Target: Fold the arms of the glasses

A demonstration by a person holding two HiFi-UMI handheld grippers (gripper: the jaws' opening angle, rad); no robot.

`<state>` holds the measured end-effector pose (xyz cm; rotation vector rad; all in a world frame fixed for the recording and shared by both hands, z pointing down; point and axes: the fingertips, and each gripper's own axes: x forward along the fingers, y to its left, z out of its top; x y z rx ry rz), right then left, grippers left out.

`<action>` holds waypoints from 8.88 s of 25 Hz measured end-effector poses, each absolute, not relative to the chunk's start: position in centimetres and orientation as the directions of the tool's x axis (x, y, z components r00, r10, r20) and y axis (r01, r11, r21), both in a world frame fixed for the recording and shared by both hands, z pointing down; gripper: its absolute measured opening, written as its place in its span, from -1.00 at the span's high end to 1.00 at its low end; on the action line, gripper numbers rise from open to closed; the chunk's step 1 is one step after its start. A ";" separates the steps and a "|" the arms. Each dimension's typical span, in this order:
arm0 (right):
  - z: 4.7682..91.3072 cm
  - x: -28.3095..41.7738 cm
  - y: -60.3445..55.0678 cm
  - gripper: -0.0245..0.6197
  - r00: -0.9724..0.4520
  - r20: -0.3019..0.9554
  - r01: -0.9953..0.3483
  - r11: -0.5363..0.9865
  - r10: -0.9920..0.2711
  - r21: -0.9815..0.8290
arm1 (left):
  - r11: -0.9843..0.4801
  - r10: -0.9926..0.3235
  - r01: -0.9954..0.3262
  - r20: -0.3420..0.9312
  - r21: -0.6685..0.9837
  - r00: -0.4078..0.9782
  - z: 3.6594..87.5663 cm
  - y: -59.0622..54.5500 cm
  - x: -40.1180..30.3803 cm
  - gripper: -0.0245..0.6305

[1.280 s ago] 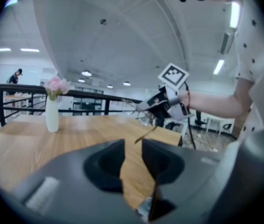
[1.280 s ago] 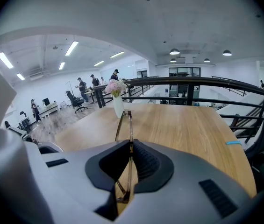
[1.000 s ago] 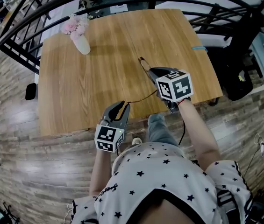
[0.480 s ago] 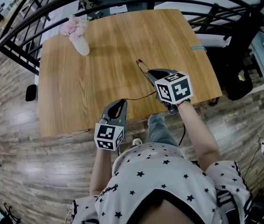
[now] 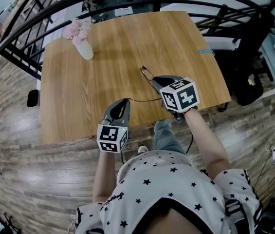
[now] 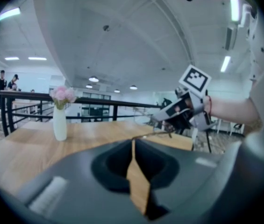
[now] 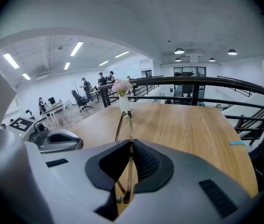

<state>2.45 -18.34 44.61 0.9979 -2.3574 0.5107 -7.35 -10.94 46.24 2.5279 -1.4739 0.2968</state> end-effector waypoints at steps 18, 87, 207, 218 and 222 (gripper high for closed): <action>45.4 0.9 -16.2 0.82 -0.624 0.613 -0.696 0.700 -0.483 -0.157 | -0.452 -0.854 -0.890 0.258 0.060 0.451 45.0 -13.3 -7.2 0.90; 55.1 3.5 -21.1 0.82 -0.463 0.734 -0.693 0.719 -0.497 0.050 | -0.398 -0.848 -0.903 0.309 0.164 0.430 47.7 -12.8 -4.5 0.90; 45.2 5.3 -2.1 0.87 -0.488 0.317 -0.869 0.486 -0.813 -0.092 | -0.360 -0.869 -0.907 0.276 0.217 0.411 46.8 0.7 -8.8 0.90; 45.2 4.5 -2.7 0.87 -0.510 0.329 -0.854 0.513 -0.795 -0.085 | -0.342 -0.878 -0.915 0.276 0.213 0.392 46.7 -0.2 -9.2 0.90; 45.1 4.5 -2.9 0.87 -0.511 0.331 -0.853 0.514 -0.793 -0.085 | -0.335 -0.880 -0.917 0.275 0.216 0.387 46.4 -0.6 -9.3 0.90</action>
